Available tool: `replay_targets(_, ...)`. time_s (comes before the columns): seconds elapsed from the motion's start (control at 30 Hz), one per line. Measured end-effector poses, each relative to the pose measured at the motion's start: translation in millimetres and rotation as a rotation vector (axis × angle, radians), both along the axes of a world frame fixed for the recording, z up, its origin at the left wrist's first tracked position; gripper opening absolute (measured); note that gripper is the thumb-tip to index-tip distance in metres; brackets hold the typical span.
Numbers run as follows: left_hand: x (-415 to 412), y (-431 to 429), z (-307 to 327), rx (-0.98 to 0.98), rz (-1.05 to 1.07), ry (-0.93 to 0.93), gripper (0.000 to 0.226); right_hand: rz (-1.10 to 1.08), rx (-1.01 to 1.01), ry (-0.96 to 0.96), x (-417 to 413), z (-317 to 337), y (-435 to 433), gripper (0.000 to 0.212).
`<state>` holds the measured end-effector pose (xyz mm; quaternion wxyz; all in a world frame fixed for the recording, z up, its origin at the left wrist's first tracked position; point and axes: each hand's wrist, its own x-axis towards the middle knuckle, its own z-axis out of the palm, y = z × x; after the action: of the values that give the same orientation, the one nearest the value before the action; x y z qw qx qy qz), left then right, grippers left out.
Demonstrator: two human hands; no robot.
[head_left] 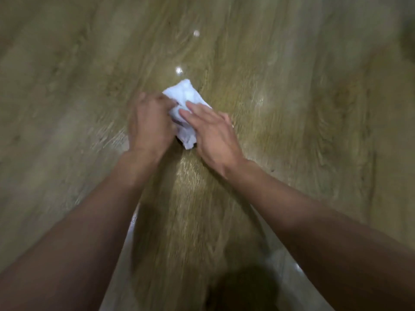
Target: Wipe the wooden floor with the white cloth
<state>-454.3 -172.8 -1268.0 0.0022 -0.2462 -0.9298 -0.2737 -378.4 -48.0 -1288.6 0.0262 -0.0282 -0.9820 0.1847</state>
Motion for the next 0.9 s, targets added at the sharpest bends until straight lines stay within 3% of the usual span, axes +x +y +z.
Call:
replay_targets(0.13, 16.9, 22.3, -13.2, -0.054, -0.094, 0.046, 0.032, -0.039, -0.027, 0.037, 24.0, 4.2, 44.1, 0.045)
replay_targets(0.3, -28.0, 40.6, 3.7, -0.082, -0.105, -0.018, 0.047, -0.179, -0.167, 0.032, -28.5, 13.1, 31.2, 0.058)
replay_targets(0.37, -20.3, 39.7, 3.0, -0.042, -0.07, -0.032, 0.052, -0.129, -0.13, 0.022, -9.3, 12.1, 27.7, 0.047)
replay_targets(0.47, 23.6, 37.6, -9.8, -0.075, -0.129, 0.077, 0.043, -0.008, -0.099, 0.011, 36.7, 8.7, 58.6, 0.045)
replay_targets(0.57, 34.7, 67.4, -18.4, -0.113, -0.25, 0.142, 0.043, -0.129, -0.171, 0.043, 41.2, 12.3, 100.7, 0.043)
replay_targets(0.73, -10.2, 83.7, -10.2, -0.104, -0.108, -0.026, 0.029, -0.221, -0.117, 0.014, -9.4, 11.4, 71.5, 0.044)
replay_targets(0.83, 18.5, 73.9, -11.5, -0.139, -0.127, 0.156, 0.035, -0.144, -0.127, 0.011, 24.7, 13.5, 71.0, 0.042)
replay_targets(0.9, 54.6, 86.6, -14.1, -0.141, -0.219, 0.18, 0.035, -0.108, -0.129, 0.017, 63.0, 16.1, 102.6, 0.04)
